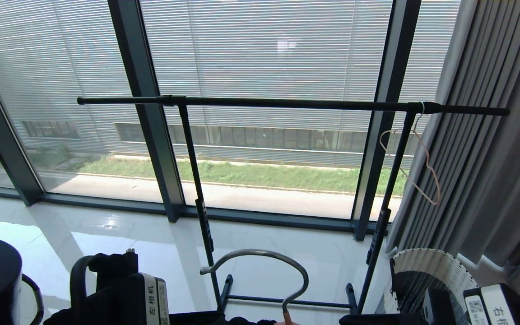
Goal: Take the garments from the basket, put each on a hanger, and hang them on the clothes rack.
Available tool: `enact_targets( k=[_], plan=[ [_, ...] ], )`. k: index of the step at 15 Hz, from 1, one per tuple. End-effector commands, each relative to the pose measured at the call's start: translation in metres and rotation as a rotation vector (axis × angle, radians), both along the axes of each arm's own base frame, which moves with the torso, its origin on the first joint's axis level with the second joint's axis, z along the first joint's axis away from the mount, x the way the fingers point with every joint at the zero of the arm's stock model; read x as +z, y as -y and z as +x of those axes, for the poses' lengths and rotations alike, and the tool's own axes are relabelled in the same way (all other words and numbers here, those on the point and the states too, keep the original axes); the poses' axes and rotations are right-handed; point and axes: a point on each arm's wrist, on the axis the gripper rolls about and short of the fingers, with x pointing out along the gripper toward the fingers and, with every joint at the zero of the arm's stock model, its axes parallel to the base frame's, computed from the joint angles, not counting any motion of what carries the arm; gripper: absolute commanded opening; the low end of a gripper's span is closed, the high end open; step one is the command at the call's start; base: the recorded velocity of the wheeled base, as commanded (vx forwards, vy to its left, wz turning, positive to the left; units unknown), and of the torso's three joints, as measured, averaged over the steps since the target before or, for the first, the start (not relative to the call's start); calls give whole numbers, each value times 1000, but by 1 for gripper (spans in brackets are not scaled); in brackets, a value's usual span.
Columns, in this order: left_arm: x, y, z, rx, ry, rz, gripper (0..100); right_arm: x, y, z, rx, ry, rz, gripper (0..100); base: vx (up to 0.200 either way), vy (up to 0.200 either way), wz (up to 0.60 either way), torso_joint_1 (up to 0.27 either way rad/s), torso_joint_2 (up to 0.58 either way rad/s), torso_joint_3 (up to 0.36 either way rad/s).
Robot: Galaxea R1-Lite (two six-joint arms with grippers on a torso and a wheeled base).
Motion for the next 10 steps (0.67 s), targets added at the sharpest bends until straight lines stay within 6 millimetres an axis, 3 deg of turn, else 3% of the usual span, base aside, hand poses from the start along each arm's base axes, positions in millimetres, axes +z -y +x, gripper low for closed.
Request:
enact_targets(
  k=[1, 3, 6, 10],
  plan=[
    [-1, 0, 1, 13, 0, 7, 0, -2, 0, 0, -13, -2, -10, 100, 0, 0, 0, 0, 0, 0],
    [-3, -1, 2, 66, 13, 23, 0, -2, 1, 4, -76, 6, -17, 100, 0, 0, 0, 0, 0, 0],
    [-17, -18, 11, 291, 40, 112, 0, -2, 11, 24, -235, 13, -22, 100, 0, 0, 0, 0, 0, 0],
    [-2, -27, 28, 497, 40, 41, 0, -14, 6, 39, -295, -36, -69, 100, 0, 0, 0, 0, 0, 0]
  ],
)
